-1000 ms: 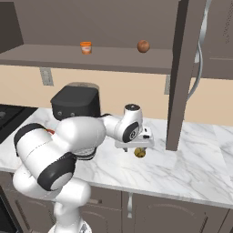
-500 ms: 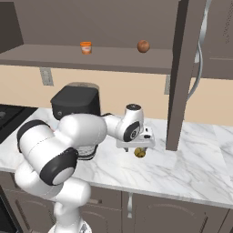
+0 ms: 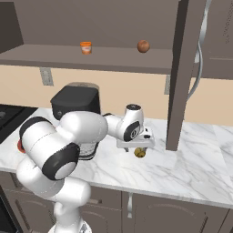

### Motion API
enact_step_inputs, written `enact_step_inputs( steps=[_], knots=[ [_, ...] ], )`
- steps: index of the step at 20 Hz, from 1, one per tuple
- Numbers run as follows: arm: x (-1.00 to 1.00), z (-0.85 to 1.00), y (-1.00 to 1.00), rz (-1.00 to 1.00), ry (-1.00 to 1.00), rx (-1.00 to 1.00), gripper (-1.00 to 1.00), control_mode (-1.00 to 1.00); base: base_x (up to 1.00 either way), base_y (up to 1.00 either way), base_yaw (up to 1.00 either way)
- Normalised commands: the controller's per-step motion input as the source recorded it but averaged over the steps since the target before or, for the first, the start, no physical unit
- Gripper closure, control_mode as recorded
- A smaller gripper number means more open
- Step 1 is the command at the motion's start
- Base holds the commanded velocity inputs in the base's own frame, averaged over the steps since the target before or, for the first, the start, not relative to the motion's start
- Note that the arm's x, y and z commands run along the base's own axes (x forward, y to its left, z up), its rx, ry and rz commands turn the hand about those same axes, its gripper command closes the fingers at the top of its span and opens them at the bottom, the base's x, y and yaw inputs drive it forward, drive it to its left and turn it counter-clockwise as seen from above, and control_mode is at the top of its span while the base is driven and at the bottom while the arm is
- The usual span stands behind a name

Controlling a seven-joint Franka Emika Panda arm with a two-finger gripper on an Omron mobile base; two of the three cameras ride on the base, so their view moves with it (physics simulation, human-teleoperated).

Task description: Pick the avocado and bread from the counter and place them on the plate. Then pick the jam from the cabinet and place it next to the plate. Lastly close the cabinet door.

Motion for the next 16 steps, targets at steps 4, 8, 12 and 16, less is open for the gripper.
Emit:
enact_step_inputs(
  steps=[4, 8, 12, 16],
  knots=[
    [0.13, -0.06, 0.0, 0.0, 0.02, 0.0, -1.0, -1.0, 0.0, 0.0, 0.0],
    [0.11, -0.06, 0.0, 0.0, 0.02, 0.0, -1.0, -1.0, 0.0, 0.0, 0.0],
    [0.16, -0.09, -0.03, 0.0, 0.01, 0.0, -1.0, -1.0, 0.0, 0.0, 0.0],
    [0.17, -0.08, 0.0, 0.0, 0.01, 0.0, -1.0, -1.0, 0.0, 0.0, 0.0]
  ],
)
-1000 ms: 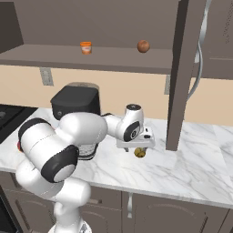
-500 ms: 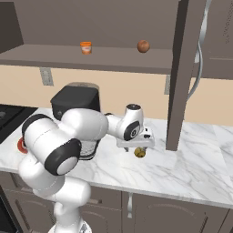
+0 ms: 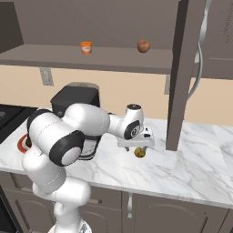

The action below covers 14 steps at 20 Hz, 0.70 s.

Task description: Pick the avocado and bread from the counter and place them on the plate. Then pick the jam from the cabinet and place it next to the plate. Lastly close the cabinet door.

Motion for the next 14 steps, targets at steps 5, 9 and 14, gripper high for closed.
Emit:
enact_step_inputs(
  steps=[5, 9, 14],
  knots=[
    [0.13, -0.06, -0.06, 0.0, 0.01, 0.0, -1.0, -1.0, 0.0, 0.0, 0.0],
    [0.09, -0.05, -0.09, 0.0, 0.01, 0.0, -1.0, -1.0, 0.0, 0.0, 0.0],
    [0.05, -0.08, -0.02, 0.0, 0.02, 0.0, -1.0, -1.0, 0.0, 0.0, 0.0]
  ],
)
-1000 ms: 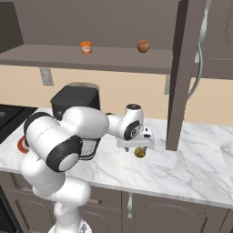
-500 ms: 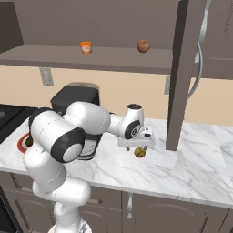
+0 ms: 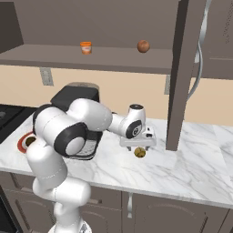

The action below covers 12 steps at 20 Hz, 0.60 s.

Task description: Pick the avocado and bread from the counter and place them on the plate. Then pick the jam from the cabinet and place it next to the plate. Lastly close the cabinet door.

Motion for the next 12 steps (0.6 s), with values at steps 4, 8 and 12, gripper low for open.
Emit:
enact_step_inputs(
  steps=[4, 8, 12],
  knots=[
    [0.0, -0.07, 0.0, 0.0, 0.0, 0.0, -1.0, -1.0, 0.0, 0.0, 0.0],
    [0.0, -0.14, 0.0, 0.0, 0.0, 0.0, -1.0, -1.0, 0.0, 0.0, 0.0],
    [0.0, -0.12, -0.04, 0.0, 0.0, 0.0, -1.0, -1.0, 0.0, 0.0, 0.0]
  ],
)
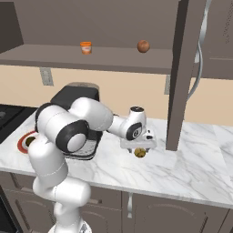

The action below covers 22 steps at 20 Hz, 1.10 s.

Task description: Pick the avocado and bread from the counter and place them on the plate. Then pick the jam from the cabinet and place it next to the plate. Lastly close the cabinet door.

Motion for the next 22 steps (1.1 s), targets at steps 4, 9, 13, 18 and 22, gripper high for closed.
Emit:
enact_step_inputs(
  steps=[4, 9, 13, 18, 22],
  knots=[
    [0.0, -0.09, -0.07, 0.0, 0.0, 0.0, -1.0, -1.0, 0.0, 0.0, 0.0],
    [0.0, -0.08, -0.08, 0.0, 0.0, 0.0, -1.0, -1.0, 0.0, 0.0, 0.0],
    [0.0, -0.09, -0.03, 0.0, 0.0, 0.0, -1.0, -1.0, 0.0, 0.0, 0.0],
    [0.0, -0.18, -0.01, 0.01, 0.02, 0.0, -1.0, -1.0, 0.0, 0.0, 0.0],
    [0.0, -0.18, 0.0, 0.01, 0.07, 0.0, 1.0, -1.0, 0.0, 0.0, 0.0]
  ],
)
